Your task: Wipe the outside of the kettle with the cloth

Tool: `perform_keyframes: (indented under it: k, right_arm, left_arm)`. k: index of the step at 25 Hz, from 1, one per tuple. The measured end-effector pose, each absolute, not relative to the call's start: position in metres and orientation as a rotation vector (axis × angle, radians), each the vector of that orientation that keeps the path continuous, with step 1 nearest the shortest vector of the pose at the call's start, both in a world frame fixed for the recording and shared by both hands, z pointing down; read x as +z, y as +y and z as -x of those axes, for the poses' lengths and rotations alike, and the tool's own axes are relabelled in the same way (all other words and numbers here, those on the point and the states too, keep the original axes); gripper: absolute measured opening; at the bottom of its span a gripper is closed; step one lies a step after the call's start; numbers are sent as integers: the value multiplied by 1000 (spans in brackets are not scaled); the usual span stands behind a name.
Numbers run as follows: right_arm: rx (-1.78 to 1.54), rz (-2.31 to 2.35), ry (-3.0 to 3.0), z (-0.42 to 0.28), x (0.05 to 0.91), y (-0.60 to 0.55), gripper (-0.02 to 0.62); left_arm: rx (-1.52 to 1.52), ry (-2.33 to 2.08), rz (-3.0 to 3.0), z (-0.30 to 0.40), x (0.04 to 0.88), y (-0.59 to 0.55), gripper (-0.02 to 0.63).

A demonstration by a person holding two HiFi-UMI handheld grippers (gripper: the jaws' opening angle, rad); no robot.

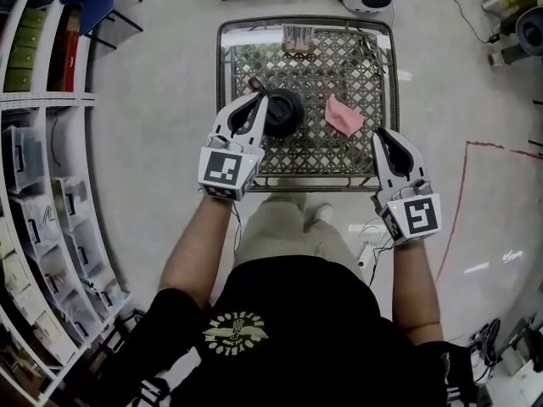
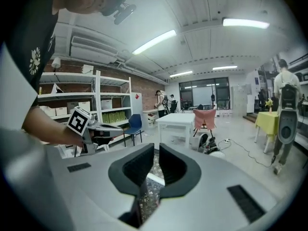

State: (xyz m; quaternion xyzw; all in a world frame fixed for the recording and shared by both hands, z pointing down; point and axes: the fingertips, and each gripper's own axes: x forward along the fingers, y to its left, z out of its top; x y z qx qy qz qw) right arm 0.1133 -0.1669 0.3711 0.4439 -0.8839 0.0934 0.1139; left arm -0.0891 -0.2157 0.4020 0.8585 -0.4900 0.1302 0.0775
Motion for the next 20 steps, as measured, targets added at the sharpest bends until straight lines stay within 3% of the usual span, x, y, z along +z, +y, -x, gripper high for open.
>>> perform_keyframes:
  k: [5,8,11,20]
  right_arm:
    - [402,-1257,-2511,-102,420,-190,18]
    - [450,-1212,-2462,-100,455,-197,145]
    - [493,-1198,-2405,-107,493,-209,200]
    - [637,-1047,-2174,-105,626,-213,255]
  left_arm:
    - [410,-1400,-2571,88,433,-239,6]
    - [431,-1357,-2557,83,451,-247,6]
    - [448,-1303,-2563,77,465,-251,6]
    - [471,-1253,-2586,69,480,-251,6]
